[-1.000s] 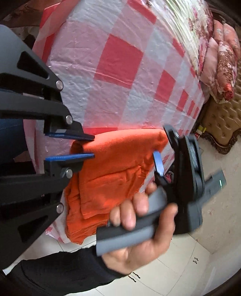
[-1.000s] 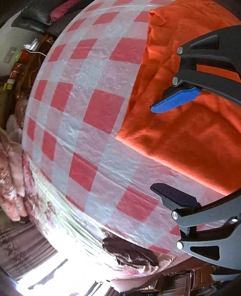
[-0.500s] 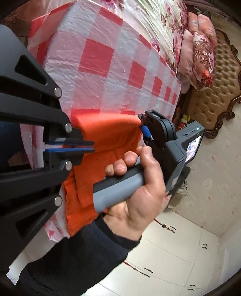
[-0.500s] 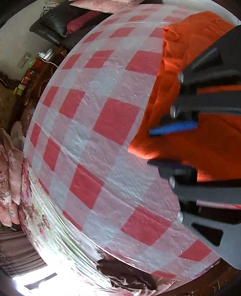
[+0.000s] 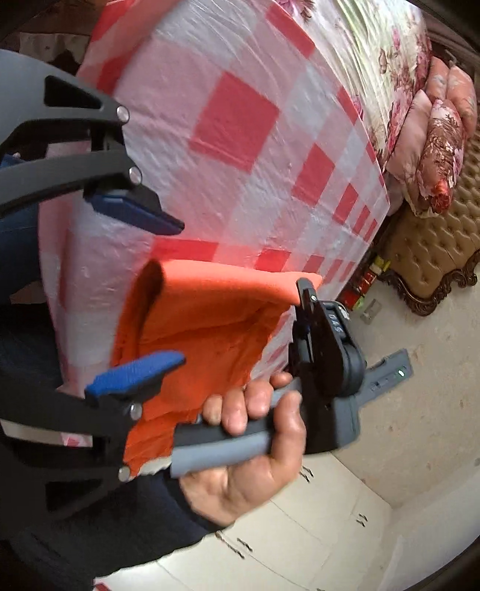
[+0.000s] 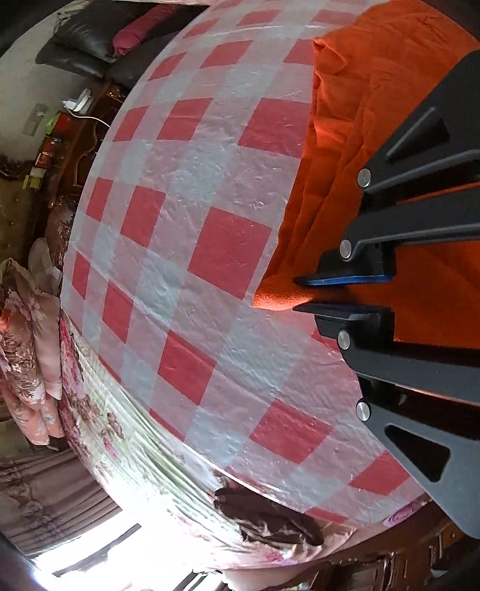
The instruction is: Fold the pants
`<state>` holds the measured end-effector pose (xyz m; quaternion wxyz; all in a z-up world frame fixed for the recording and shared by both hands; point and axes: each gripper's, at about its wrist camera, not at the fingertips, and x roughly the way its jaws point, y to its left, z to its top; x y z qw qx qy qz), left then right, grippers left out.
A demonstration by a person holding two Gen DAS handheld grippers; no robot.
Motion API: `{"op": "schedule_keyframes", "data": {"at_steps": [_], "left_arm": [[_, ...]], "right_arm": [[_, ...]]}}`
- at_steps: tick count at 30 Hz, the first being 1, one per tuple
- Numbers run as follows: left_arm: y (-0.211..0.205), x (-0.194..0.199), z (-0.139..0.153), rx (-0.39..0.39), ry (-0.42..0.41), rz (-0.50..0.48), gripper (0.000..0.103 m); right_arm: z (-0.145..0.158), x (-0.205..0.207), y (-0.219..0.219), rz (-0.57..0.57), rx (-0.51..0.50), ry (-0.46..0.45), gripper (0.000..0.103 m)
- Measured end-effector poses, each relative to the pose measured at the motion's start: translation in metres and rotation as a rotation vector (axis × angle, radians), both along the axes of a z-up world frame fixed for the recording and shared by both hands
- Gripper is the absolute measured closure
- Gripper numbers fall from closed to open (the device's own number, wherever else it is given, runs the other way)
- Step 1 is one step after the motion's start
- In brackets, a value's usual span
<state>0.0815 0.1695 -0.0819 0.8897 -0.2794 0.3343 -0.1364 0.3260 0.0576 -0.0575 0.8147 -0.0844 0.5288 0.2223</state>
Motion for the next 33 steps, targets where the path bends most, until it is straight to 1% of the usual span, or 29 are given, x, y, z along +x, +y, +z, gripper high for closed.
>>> {"op": "schedule_keyframes", "data": {"at_steps": [1, 2, 3, 4, 5, 7, 9, 12, 15, 16, 17, 18, 19, 21, 22, 23, 24, 25, 26, 27, 28, 29, 31, 32, 33], "left_arm": [[-0.003, 0.006, -0.002, -0.002, 0.017, 0.006, 0.039], [-0.008, 0.013, -0.005, 0.006, 0.043, 0.009, 0.044], [-0.013, 0.017, -0.005, 0.032, 0.047, 0.008, 0.052], [-0.018, 0.022, -0.007, 0.050, 0.060, -0.010, 0.076], [-0.021, 0.026, -0.011, 0.052, 0.083, -0.019, 0.088], [-0.017, 0.031, -0.014, 0.047, 0.084, -0.023, 0.092], [-0.006, 0.030, -0.015, 0.020, 0.084, -0.018, 0.094], [0.014, 0.025, -0.006, 0.028, 0.073, 0.018, 0.095], [0.034, 0.020, 0.015, 0.118, 0.056, 0.080, 0.096], [0.040, 0.019, 0.029, 0.169, 0.045, 0.101, 0.096], [0.041, 0.020, 0.040, 0.212, 0.034, 0.110, 0.096], [0.039, 0.020, 0.056, 0.277, 0.012, 0.115, 0.096], [0.035, 0.020, 0.068, 0.321, -0.007, 0.114, 0.096], [0.007, 0.018, 0.103, 0.466, -0.083, 0.091, 0.096], [-0.006, 0.016, 0.113, 0.509, -0.111, 0.078, 0.096], [-0.030, 0.015, 0.127, 0.566, -0.156, 0.051, 0.096], [-0.054, 0.015, 0.135, 0.610, -0.195, 0.024, 0.096], [-0.077, 0.012, 0.141, 0.650, -0.232, -0.003, 0.096], [-0.108, 0.008, 0.146, 0.700, -0.278, -0.038, 0.096], [-0.135, 0.004, 0.146, 0.738, -0.315, -0.069, 0.096], [-0.171, 0.000, 0.141, 0.779, -0.358, -0.115, 0.096], [-0.194, -0.001, 0.137, 0.804, -0.380, -0.140, 0.096], [-0.258, -0.008, 0.115, 0.874, -0.441, -0.219, 0.096], [-0.281, -0.009, 0.104, 0.909, -0.463, -0.243, 0.096], [-0.308, -0.014, 0.088, 0.958, -0.484, -0.272, 0.096]], "right_arm": [[0.001, 0.000, -0.001, -0.002, 0.007, -0.001, 0.096], [0.002, -0.001, -0.002, -0.004, 0.016, -0.001, 0.096], [0.002, -0.001, -0.004, -0.006, 0.023, -0.002, 0.096], [0.002, -0.001, -0.005, -0.010, 0.031, -0.001, 0.096], [0.002, -0.001, -0.006, -0.017, 0.045, 0.001, 0.096], [0.004, -0.001, -0.007, -0.041, 0.084, 0.012, 0.096], [0.006, 0.001, -0.003, -0.055, 0.113, 0.022, 0.096], [0.011, 0.002, 0.014, -0.056, 0.164, 0.037, 0.096], [0.021, 0.006, 0.036, -0.029, 0.276, 0.072, 0.096], [0.025, 0.009, 0.038, -0.025, 0.307, 0.083, 0.096], [0.034, 0.013, 0.040, -0.011, 0.361, 0.099, 0.096], [0.043, 0.015, 0.037, 0.001, 0.401, 0.104, 0.096], [0.050, 0.016, 0.033, 0.007, 0.428, 0.102, 0.096], [0.073, 0.019, 0.007, 0.007, 0.509, 0.101, 0.096], [0.086, 0.020, -0.017, -0.003, 0.562, 0.103, 0.096], [0.095, 0.021, -0.035, -0.009, 0.592, 0.099, 0.096], [0.106, 0.020, -0.063, -0.017, 0.623, 0.086, 0.096], [0.111, 0.019, -0.080, -0.026, 0.636, 0.079, 0.096], [0.117, 0.016, -0.116, -0.047, 0.661, 0.072, 0.096], [0.119, 0.013, -0.142, -0.064, 0.672, 0.067, 0.096], [0.120, 0.008, -0.170, -0.084, 0.676, 0.056, 0.096], [0.117, 0.003, -0.201, -0.109, 0.675, 0.046, 0.096], [0.103, -0.006, -0.253, -0.161, 0.678, 0.045, 0.096], [0.092, -0.012, -0.284, -0.192, 0.675, 0.045, 0.096], [0.081, -0.015, -0.304, -0.213, 0.667, 0.047, 0.096]]}}
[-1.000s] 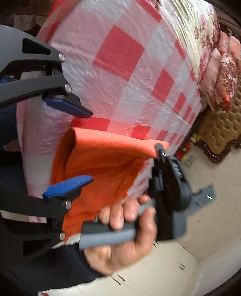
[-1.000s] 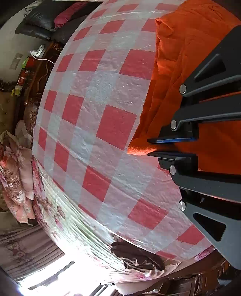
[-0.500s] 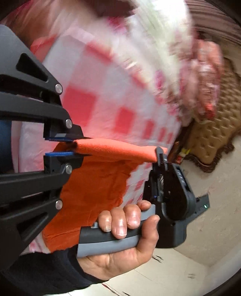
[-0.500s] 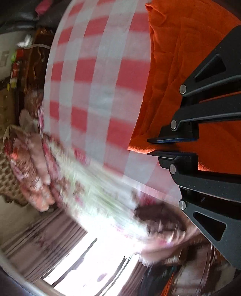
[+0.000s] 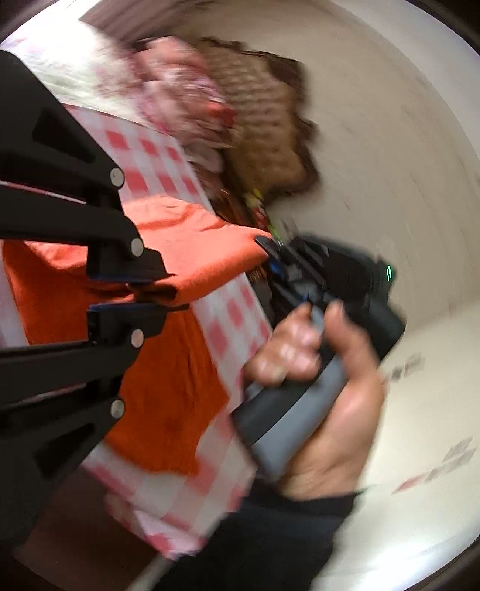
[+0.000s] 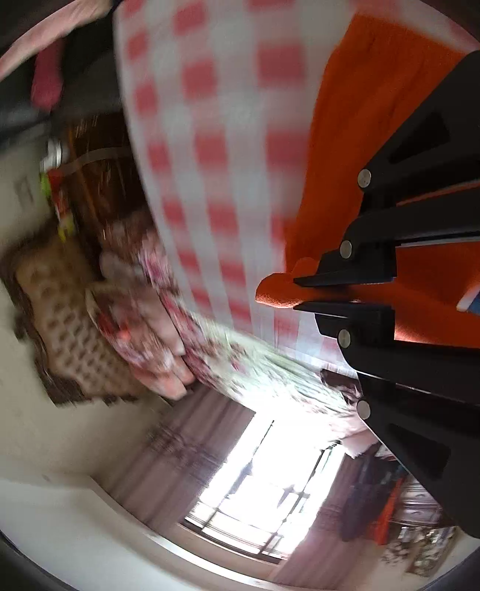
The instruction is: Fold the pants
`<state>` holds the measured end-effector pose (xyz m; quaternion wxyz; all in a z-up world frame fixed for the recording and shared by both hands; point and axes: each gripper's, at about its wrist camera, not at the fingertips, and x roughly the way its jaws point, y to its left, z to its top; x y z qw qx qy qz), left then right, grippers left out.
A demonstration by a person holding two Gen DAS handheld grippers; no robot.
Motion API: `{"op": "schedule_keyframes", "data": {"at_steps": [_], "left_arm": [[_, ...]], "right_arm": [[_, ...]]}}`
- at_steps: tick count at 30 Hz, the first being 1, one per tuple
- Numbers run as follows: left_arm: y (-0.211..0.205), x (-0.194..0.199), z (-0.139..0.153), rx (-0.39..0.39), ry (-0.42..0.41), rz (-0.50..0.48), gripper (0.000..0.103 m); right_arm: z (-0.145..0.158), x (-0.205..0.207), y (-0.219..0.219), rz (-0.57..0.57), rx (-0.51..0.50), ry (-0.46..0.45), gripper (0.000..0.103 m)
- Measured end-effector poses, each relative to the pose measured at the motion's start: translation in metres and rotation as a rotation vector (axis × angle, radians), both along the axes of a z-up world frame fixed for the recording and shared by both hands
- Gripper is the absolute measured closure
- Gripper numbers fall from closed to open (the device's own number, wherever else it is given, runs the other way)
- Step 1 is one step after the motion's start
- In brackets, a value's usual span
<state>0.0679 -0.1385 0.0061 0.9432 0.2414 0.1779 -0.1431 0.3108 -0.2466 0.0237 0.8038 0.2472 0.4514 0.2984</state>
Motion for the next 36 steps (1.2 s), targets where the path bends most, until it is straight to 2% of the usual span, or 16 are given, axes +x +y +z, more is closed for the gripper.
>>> {"op": "schedule_keyframes", "data": {"at_steps": [3, 6, 8, 9, 10, 13, 14, 16, 20, 22, 24, 25, 26, 27, 28, 36], "left_arm": [[-0.058, -0.004, -0.050, 0.114, -0.019, -0.061, 0.096], [-0.087, 0.004, -0.092, 0.199, -0.013, -0.075, 0.096], [-0.093, 0.008, -0.111, 0.234, -0.043, -0.062, 0.095], [-0.093, 0.009, -0.117, 0.241, -0.062, -0.054, 0.092], [-0.093, 0.009, -0.121, 0.243, -0.077, -0.057, 0.087], [-0.086, 0.004, -0.128, 0.242, -0.128, -0.044, 0.058], [-0.085, 0.001, -0.131, 0.246, -0.140, -0.037, 0.057], [-0.083, -0.005, -0.133, 0.235, -0.143, -0.032, 0.057], [-0.087, -0.012, -0.137, 0.252, -0.154, -0.021, 0.059], [-0.092, -0.016, -0.139, 0.261, -0.144, -0.022, 0.065], [-0.098, -0.024, -0.142, 0.283, -0.153, -0.027, 0.065], [-0.098, -0.023, -0.143, 0.292, -0.157, -0.031, 0.065], [-0.099, -0.023, -0.144, 0.296, -0.153, -0.031, 0.072], [-0.101, -0.023, -0.144, 0.299, -0.144, -0.036, 0.083], [-0.101, -0.021, -0.144, 0.305, -0.139, -0.032, 0.095], [-0.108, -0.039, -0.101, 0.324, -0.287, -0.007, 0.096]], "right_arm": [[-0.048, -0.005, -0.052, -0.042, -0.002, 0.066, 0.096], [-0.087, -0.001, -0.072, -0.061, 0.024, 0.112, 0.096], [-0.104, 0.002, -0.081, -0.074, 0.049, 0.137, 0.087], [-0.108, 0.002, -0.083, -0.083, 0.054, 0.141, 0.081], [-0.110, 0.002, -0.085, -0.086, 0.052, 0.142, 0.081], [-0.107, -0.007, -0.086, -0.076, 0.045, 0.119, 0.077], [-0.106, -0.011, -0.086, -0.072, 0.033, 0.109, 0.075], [-0.104, -0.021, -0.085, -0.060, -0.003, 0.089, 0.058], [-0.101, -0.033, -0.073, -0.013, -0.087, 0.028, 0.056], [-0.103, -0.034, -0.069, 0.000, -0.113, 0.021, 0.056], [-0.107, -0.034, -0.067, -0.002, -0.144, 0.022, 0.056], [-0.108, -0.033, -0.064, 0.003, -0.156, 0.020, 0.058], [-0.109, -0.034, -0.064, 0.008, -0.163, 0.013, 0.066], [-0.108, -0.034, -0.063, 0.009, -0.170, 0.008, 0.095], [-0.108, -0.034, -0.065, 0.008, -0.171, 0.011, 0.096], [-0.064, -0.040, -0.076, 0.022, -0.111, -0.051, 0.097]]}}
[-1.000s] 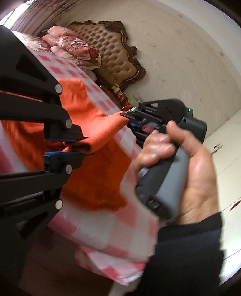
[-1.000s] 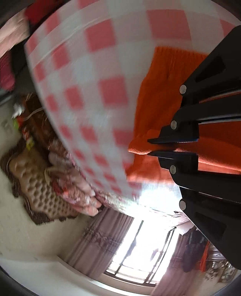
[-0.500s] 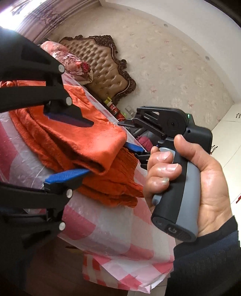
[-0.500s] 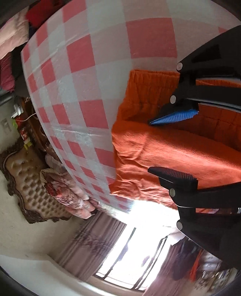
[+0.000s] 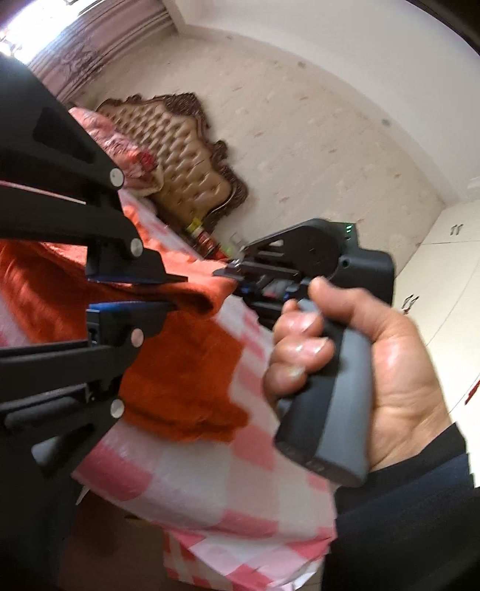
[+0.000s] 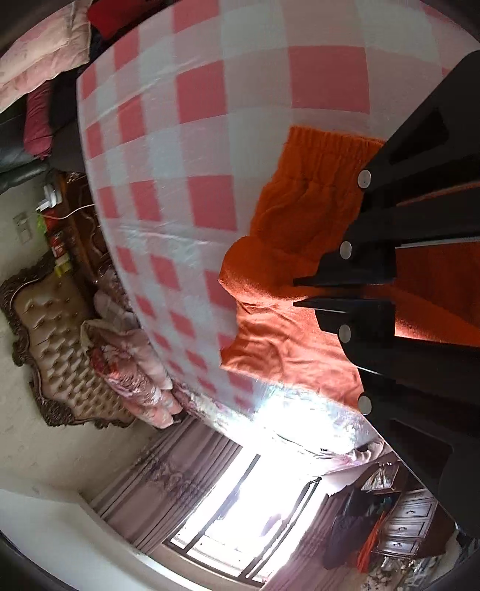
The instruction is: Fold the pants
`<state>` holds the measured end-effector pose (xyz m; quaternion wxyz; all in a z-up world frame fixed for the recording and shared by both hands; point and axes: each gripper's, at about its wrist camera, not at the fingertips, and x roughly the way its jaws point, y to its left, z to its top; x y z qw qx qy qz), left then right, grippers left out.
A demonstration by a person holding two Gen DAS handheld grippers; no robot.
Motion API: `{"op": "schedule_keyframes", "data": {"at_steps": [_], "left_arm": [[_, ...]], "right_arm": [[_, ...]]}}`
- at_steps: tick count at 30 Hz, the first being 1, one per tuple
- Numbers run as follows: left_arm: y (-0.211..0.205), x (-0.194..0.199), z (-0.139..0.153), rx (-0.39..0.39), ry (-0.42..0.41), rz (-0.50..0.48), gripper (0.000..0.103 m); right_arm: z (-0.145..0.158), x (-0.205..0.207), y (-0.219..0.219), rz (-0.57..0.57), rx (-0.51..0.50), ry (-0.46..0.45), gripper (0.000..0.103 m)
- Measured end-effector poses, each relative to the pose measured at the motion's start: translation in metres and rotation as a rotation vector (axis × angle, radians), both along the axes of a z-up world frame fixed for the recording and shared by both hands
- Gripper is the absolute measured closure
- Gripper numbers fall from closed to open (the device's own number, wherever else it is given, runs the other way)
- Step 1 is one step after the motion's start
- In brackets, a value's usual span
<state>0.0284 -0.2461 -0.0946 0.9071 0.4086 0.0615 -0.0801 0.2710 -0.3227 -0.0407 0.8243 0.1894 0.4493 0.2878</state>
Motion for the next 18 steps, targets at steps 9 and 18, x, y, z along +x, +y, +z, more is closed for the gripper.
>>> {"op": "schedule_keyframes", "data": {"at_steps": [9, 18], "left_arm": [[-0.041, 0.010, -0.024, 0.103, 0.065, -0.089, 0.096], [-0.046, 0.015, -0.027, 0.090, 0.077, -0.098, 0.096]], "right_arm": [[-0.028, 0.001, -0.034, -0.071, -0.045, 0.050, 0.097], [-0.030, -0.007, -0.040, -0.086, -0.075, 0.012, 0.096]]}}
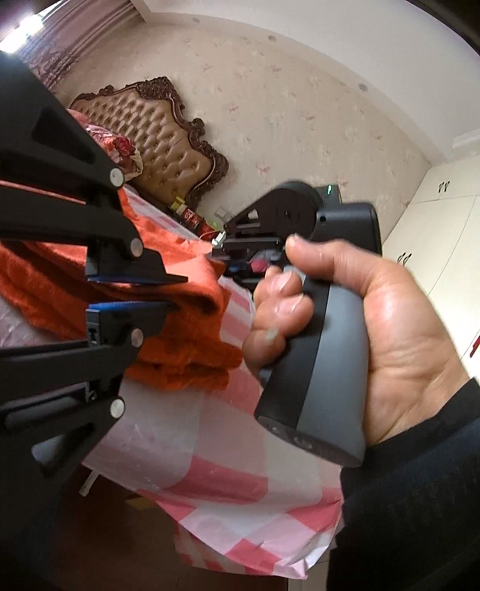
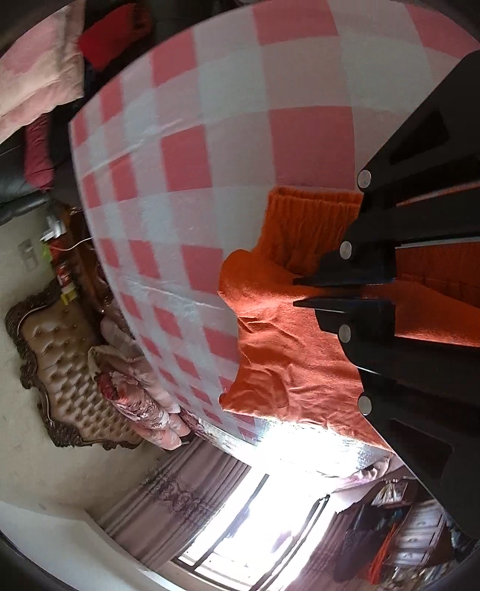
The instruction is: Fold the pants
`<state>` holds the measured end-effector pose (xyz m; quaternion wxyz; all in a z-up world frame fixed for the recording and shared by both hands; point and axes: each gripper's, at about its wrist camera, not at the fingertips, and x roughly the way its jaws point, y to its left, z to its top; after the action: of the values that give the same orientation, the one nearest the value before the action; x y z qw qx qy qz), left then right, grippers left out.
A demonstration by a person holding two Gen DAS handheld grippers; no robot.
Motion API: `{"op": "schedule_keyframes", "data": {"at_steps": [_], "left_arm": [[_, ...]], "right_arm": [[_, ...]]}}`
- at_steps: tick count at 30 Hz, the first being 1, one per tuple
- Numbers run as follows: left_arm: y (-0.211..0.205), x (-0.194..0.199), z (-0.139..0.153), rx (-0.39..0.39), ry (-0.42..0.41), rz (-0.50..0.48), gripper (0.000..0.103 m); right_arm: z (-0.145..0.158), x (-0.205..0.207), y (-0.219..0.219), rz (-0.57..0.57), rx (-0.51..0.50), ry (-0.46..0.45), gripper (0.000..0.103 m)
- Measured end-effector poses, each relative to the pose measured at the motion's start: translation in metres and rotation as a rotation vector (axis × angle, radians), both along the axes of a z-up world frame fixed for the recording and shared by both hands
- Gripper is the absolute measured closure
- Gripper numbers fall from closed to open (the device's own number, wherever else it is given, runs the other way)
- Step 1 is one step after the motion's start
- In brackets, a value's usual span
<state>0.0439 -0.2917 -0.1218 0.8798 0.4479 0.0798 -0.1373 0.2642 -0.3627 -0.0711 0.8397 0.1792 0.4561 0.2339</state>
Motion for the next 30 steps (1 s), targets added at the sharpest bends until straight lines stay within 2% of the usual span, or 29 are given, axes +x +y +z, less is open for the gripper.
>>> {"op": "schedule_keyframes", "data": {"at_steps": [3, 6, 8, 9, 11, 12, 14, 15, 16, 17, 18, 20, 21, 23, 27, 30], "left_arm": [[-0.003, 0.006, -0.007, -0.006, 0.051, -0.012, 0.096], [0.001, 0.011, -0.002, -0.063, 0.100, -0.033, 0.094], [0.005, 0.017, 0.004, -0.103, 0.130, -0.036, 0.088], [0.008, 0.020, 0.007, -0.122, 0.146, -0.039, 0.087], [0.013, 0.025, 0.013, -0.153, 0.171, -0.029, 0.071], [0.019, 0.027, 0.018, -0.182, 0.184, -0.025, 0.067], [0.032, 0.027, 0.032, -0.249, 0.226, -0.026, 0.052], [0.042, 0.027, 0.042, -0.297, 0.258, -0.023, 0.050], [0.056, 0.030, 0.051, -0.345, 0.294, -0.016, 0.044], [0.065, 0.028, 0.056, -0.384, 0.324, -0.004, 0.040], [0.084, 0.032, 0.065, -0.445, 0.364, 0.034, 0.040], [0.120, 0.043, 0.080, -0.536, 0.421, 0.119, 0.039], [0.141, 0.047, 0.085, -0.577, 0.458, 0.179, 0.039], [0.173, 0.047, 0.090, -0.602, 0.500, 0.280, 0.039], [0.248, 0.043, 0.098, -0.674, 0.568, 0.434, 0.034], [0.287, 0.036, 0.116, -0.712, 0.580, 0.487, 0.033]], "right_arm": [[-0.012, 0.002, 0.001, -0.019, -0.052, 0.030, 0.094], [-0.017, 0.000, -0.003, -0.040, -0.056, 0.030, 0.090], [-0.017, -0.003, -0.005, -0.046, -0.065, 0.033, 0.087], [-0.014, -0.004, -0.006, -0.057, -0.079, 0.032, 0.082], [-0.003, -0.011, -0.010, -0.129, -0.169, 0.026, 0.062], [0.004, -0.015, -0.011, -0.163, -0.220, 0.016, 0.051], [0.032, -0.032, -0.010, -0.257, -0.388, -0.024, 0.050], [0.045, -0.040, -0.011, -0.305, -0.435, -0.023, 0.050], [0.070, -0.056, -0.014, -0.379, -0.458, -0.018, 0.047], [0.085, -0.067, -0.015, -0.400, -0.458, -0.022, 0.042], [0.102, -0.080, -0.014, -0.410, -0.462, -0.032, 0.034], [0.144, -0.114, 0.001, -0.389, -0.523, -0.083, 0.033], [0.168, -0.138, 0.015, -0.371, -0.595, -0.139, 0.032], [0.201, -0.177, 0.035, -0.347, -0.695, -0.221, 0.028], [0.260, -0.245, 0.052, -0.302, -0.726, -0.296, 0.027], [0.298, -0.288, 0.053, -0.317, -0.701, -0.364, 0.026]]}}
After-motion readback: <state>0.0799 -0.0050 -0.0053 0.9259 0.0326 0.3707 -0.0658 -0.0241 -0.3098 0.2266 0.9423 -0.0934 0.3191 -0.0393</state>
